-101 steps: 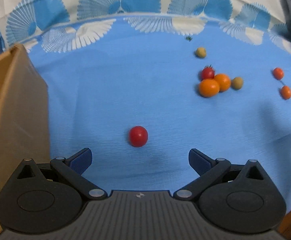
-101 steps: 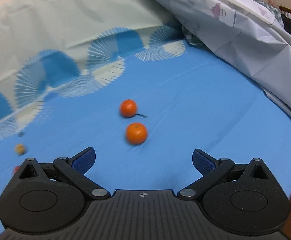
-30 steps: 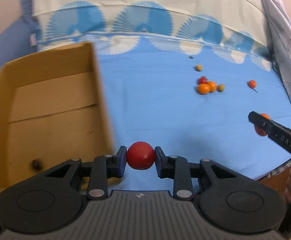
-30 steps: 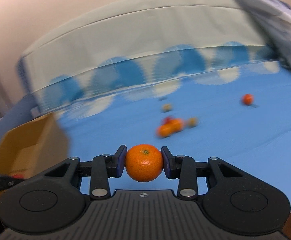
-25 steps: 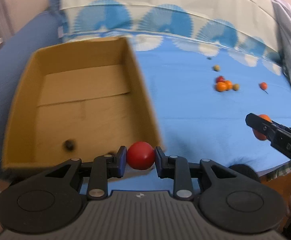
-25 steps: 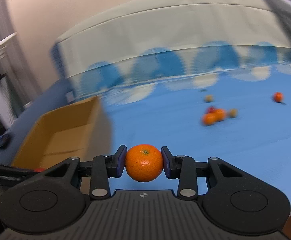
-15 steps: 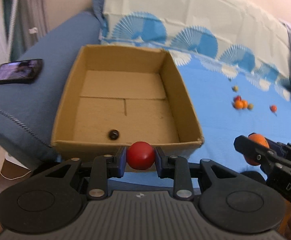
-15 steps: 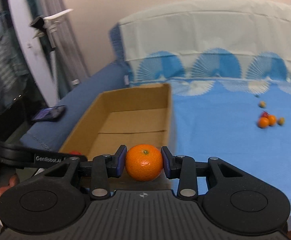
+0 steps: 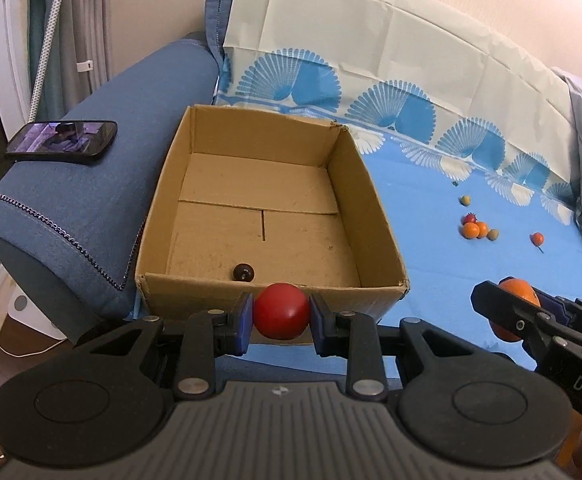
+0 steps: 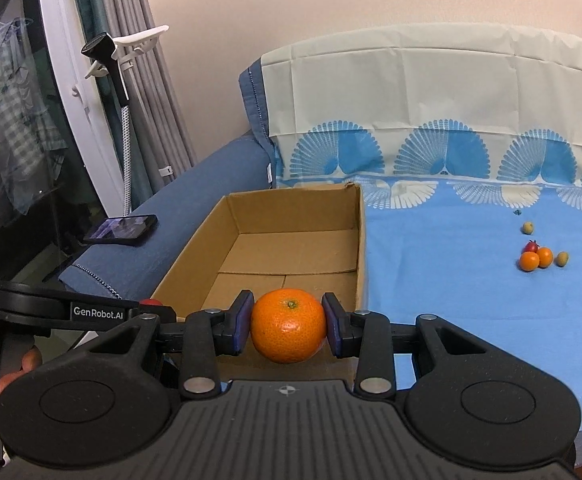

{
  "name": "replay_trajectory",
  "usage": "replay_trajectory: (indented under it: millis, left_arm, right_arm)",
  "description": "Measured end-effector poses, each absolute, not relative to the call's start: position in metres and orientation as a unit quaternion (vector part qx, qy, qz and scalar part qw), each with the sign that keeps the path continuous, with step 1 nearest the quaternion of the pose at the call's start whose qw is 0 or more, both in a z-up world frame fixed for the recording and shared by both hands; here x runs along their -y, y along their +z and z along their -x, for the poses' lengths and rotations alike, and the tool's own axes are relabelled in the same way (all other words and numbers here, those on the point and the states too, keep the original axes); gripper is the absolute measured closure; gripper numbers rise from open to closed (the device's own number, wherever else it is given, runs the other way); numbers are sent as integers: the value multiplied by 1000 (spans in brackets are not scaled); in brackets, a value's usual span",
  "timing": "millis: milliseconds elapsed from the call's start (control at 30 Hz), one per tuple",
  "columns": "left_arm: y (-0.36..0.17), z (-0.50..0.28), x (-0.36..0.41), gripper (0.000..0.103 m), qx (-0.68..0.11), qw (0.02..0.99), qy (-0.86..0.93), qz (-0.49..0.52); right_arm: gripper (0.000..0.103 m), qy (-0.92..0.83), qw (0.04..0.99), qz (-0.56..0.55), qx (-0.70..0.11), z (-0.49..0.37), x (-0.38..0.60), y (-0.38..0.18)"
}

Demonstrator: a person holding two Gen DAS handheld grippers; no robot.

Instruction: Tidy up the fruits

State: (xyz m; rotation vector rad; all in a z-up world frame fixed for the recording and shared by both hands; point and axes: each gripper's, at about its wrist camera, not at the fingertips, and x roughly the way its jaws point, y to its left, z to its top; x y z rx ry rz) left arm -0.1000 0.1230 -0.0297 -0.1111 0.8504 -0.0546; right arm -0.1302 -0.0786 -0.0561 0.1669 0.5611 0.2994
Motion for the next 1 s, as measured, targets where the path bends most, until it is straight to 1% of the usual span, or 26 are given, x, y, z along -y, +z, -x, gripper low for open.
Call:
replay_trajectory:
  millis: [567,1000]
  left_arm:
    - [-38,77,-137,70,-422,904,-6,62]
    - [-31,19,-149,70,-404,912,12,73]
  right_arm:
    - [64,145,943,-82,-289,110,78,-63]
    - [64,164,938,-62,-300,56,59,-73]
